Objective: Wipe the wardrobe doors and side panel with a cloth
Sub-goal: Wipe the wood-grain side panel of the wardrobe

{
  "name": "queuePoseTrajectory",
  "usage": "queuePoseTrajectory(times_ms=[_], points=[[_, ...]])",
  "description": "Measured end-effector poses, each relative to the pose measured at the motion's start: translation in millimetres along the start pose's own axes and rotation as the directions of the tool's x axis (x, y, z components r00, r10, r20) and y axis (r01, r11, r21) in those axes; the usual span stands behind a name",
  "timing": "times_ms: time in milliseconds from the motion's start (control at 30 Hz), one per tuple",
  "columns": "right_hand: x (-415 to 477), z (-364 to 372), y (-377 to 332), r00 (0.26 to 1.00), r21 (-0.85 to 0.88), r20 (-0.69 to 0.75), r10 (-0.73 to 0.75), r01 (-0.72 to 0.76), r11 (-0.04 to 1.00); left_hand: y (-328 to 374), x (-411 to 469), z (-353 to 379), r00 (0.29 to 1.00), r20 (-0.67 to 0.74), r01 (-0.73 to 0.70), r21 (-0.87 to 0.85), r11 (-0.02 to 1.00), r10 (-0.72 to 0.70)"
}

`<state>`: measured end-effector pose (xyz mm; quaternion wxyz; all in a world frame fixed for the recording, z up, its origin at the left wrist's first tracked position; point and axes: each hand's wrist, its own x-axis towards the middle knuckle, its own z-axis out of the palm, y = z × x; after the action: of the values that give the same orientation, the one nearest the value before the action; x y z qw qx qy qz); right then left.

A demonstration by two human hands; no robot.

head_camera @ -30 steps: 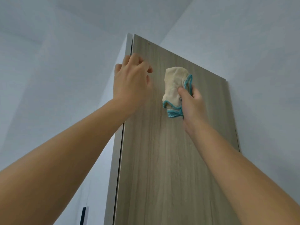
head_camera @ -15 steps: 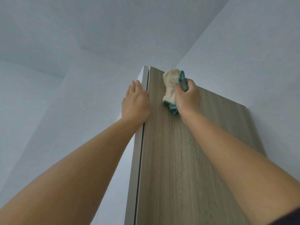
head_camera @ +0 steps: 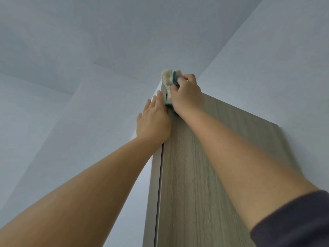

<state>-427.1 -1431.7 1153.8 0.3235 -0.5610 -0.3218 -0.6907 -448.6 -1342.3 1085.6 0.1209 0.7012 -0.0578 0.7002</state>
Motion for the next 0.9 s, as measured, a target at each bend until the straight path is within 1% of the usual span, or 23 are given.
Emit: queuePoseTrajectory(times_ms=[100,167,233,300,367,433,600,767,900], points=[[1.9,2.1,5.0,0.999,-0.017,-0.032,-0.039,0.039,0.999,1.9,0.7,-0.1,1.0,-0.006,0.015,0.006,1.0,-0.015],[4.9,-0.5,9.2,0.999,-0.011,-0.041,-0.011,0.011,1.0,5.5,1.6,-1.4,0.999,0.002,0.042,0.017,0.999,-0.042],[6.0,-3.3,14.6,0.998,-0.055,-0.056,0.003,-0.006,0.998,11.1,2.3,-2.0,0.998,0.005,0.068,0.021,0.997,-0.068],[5.5,-3.8,17.9,0.998,-0.096,-0.049,-0.032,0.027,0.995,13.9,2.1,-3.1,0.997,-0.003,0.078,0.008,0.997,-0.078],[4.0,-3.0,21.3,0.997,-0.064,-0.019,-0.071,0.07,0.996,14.2,-0.4,-1.6,0.998,-0.023,0.066,-0.006,0.998,-0.066],[4.8,-1.5,24.8,0.995,-0.025,-0.009,-0.104,0.104,0.994,13.0,-1.9,-0.9,0.998,-0.046,0.054,0.023,0.998,-0.053],[10.1,-2.3,38.2,0.987,-0.062,0.009,-0.158,0.158,0.985,20.0,-5.8,-2.9,0.997,-0.07,0.028,0.098,0.995,-0.021],[13.8,-5.0,49.0,0.99,-0.089,0.005,-0.142,0.142,0.986,21.4,-9.3,-4.9,0.996,-0.093,0.011,0.12,0.993,0.0],[9.9,-8.2,70.7,0.991,-0.079,-0.01,-0.131,0.13,0.988,23.8,-12.2,-2.3,0.995,-0.096,0.042,0.15,0.988,-0.027]])
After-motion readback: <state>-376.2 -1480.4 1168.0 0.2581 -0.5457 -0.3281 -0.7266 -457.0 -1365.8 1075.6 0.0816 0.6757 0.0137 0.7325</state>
